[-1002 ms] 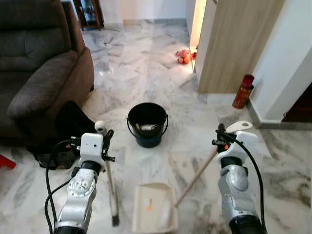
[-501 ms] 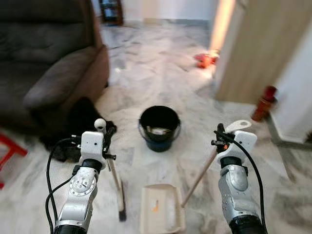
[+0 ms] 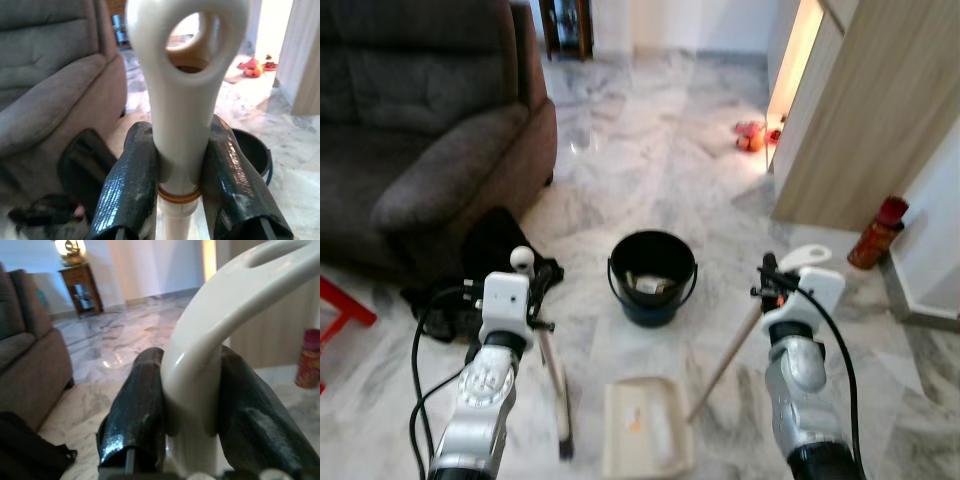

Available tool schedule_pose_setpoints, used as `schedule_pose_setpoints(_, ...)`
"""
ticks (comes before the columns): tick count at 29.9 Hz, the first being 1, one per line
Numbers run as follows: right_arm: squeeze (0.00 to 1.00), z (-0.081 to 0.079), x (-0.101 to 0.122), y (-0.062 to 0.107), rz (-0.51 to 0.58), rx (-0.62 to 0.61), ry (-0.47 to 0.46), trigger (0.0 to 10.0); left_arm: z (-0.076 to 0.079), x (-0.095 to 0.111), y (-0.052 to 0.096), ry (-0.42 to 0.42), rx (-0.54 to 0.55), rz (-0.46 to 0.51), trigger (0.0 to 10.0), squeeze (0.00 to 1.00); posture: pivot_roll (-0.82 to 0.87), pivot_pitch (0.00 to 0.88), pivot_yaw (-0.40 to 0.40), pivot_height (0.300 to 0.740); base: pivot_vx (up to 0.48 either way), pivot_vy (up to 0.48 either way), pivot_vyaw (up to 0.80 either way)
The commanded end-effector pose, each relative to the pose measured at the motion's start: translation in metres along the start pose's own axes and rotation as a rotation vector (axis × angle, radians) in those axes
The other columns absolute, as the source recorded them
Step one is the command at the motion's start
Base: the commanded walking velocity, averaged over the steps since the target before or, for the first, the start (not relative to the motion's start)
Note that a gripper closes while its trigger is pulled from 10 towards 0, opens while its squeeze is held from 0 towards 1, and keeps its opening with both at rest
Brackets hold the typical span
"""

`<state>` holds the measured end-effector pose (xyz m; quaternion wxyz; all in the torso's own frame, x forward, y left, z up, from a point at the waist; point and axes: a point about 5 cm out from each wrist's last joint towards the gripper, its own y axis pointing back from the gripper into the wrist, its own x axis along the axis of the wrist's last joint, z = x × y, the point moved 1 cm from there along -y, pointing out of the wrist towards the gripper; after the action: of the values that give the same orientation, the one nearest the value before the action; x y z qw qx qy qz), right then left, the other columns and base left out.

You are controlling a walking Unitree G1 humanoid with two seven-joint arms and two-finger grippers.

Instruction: Sweep floor

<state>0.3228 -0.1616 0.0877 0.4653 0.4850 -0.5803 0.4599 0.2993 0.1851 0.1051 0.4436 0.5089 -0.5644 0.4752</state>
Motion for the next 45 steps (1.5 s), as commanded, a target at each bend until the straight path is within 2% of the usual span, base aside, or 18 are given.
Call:
schedule_pose_setpoints(1,0.0,0.0001,0.0093,-0.0042,0.039,-0.008,-0.037,10.0,-0.0007,0.0103,-0.0018,-0.013,-0.001,0.046,10.0,0.0,0.15,0.044,0.024,0.74,0.266,0.0,0.0)
schedule_pose_setpoints(40,0.0,-0.0014,0.0116,-0.0059,0.048,0.004,-0.031,10.0,0.0005,0.0101,0.0008,-0.007,-0.002,0.054,10.0,0.0,0.15,0.041,0.019,0.74,0.247,0.0,0.0)
schedule_pose_setpoints(45,0.0,-0.0012,0.0131,-0.0058,0.054,0.005,-0.034,10.0,0.0028,0.0079,0.0044,-0.05,-0.028,0.056,10.0,0.0,0.15,0.042,0.019,0.74,0.0,0.0,0.0)
